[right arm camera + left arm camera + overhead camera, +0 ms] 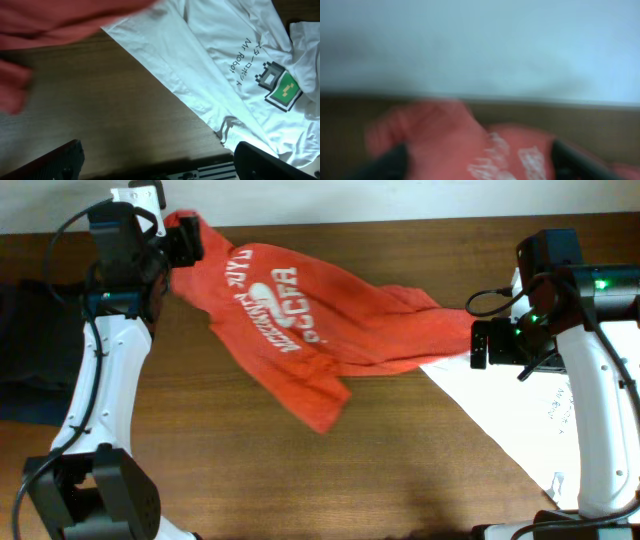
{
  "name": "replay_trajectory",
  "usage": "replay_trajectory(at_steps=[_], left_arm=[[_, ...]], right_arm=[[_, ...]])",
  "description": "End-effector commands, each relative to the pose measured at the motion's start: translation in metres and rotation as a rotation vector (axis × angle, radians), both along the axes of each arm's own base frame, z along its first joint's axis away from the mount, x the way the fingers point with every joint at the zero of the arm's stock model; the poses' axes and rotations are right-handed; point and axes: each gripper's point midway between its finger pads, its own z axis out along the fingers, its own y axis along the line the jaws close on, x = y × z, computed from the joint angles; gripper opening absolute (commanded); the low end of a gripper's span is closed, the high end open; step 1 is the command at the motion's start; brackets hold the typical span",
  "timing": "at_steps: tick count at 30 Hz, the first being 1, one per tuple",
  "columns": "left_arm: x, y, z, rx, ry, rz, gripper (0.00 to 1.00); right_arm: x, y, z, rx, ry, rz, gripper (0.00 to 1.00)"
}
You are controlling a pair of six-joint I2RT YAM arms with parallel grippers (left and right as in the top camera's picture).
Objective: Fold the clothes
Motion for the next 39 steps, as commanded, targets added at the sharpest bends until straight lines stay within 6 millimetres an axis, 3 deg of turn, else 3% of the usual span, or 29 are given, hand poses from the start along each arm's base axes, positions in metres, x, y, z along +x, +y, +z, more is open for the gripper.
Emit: replay_trajectory(at_steps=[1,2,4,5,7,9,13,18,25,27,29,31,35,36,37,38,39], left_arm=[[-0.023,-0.025,-0.08,-0.046,0.278,-0.094,0.99],[-0.049,-0.046,-0.114,-0.085,0.443,-0.152,0.99],[-0.088,-0.074,-0.146,-0.13,0.648,-0.225,0.99],[-0.117,-0.091,-0.162,-0.141,0.781,-0.262,0.99],[-0.159,-0.109,-0.178,-0.13,0.968,-0.288,0.99],[-0.187,-0.121,-0.191,-0.137,1.087,-0.267,0.99],[-0.212,-0.111,-0.225,-0.143,1.202,-0.077,0.99],[-0.205,-0.118,-0.254,-0.156,1.124,-0.092,0.96],[-0.221,-0.126,-0.266,-0.138,1.162,-0.046,0.41],[-0.231,-0.121,-0.271,-0.119,1.193,-0.031,0.01],[-0.241,-0.104,-0.275,-0.047,1.226,0.021,0.01],[-0.259,-0.074,-0.273,0.023,1.307,0.112,0.0],[-0.278,-0.034,-0.266,-0.023,1.41,0.235,0.0],[-0.278,-0.03,-0.265,-0.048,1.417,0.245,0.09],[-0.277,-0.033,-0.265,-0.093,1.42,0.229,0.67],[-0.276,-0.036,-0.264,-0.119,1.421,0.218,0.77],[-0.274,-0.042,-0.264,-0.142,1.412,0.183,0.77]], right_arm=[[0.001,-0.007,0.002,-0.025,-0.008,-0.027,0.99],[0.002,-0.007,0.002,-0.025,-0.01,-0.027,0.99],[0.002,-0.007,0.002,-0.025,-0.01,-0.027,0.99],[0.002,-0.007,0.002,-0.025,-0.01,-0.027,0.99],[0.002,-0.007,0.002,-0.025,-0.01,-0.027,0.99],[0.002,-0.007,0.002,-0.025,-0.01,-0.027,0.99],[0.002,-0.007,0.002,-0.024,-0.01,-0.027,0.99],[0.002,-0.007,0.002,-0.024,-0.01,-0.027,0.99],[0.0,-0.007,0.002,-0.025,-0.002,-0.027,0.99],[0.0,-0.007,0.002,-0.025,-0.002,-0.027,0.99],[0.0,-0.007,0.002,-0.025,-0.002,-0.027,0.99],[0.0,-0.007,0.002,-0.025,-0.002,-0.027,0.98],[0.0,-0.007,0.002,-0.025,-0.003,-0.027,0.99],[0.0,-0.007,0.002,-0.025,-0.004,-0.027,0.99],[0.0,-0.007,0.002,-0.025,-0.003,-0.027,0.99],[0.0,-0.007,0.002,-0.025,-0.003,-0.027,0.99],[0.0,-0.007,0.002,-0.025,-0.003,-0.027,0.99]])
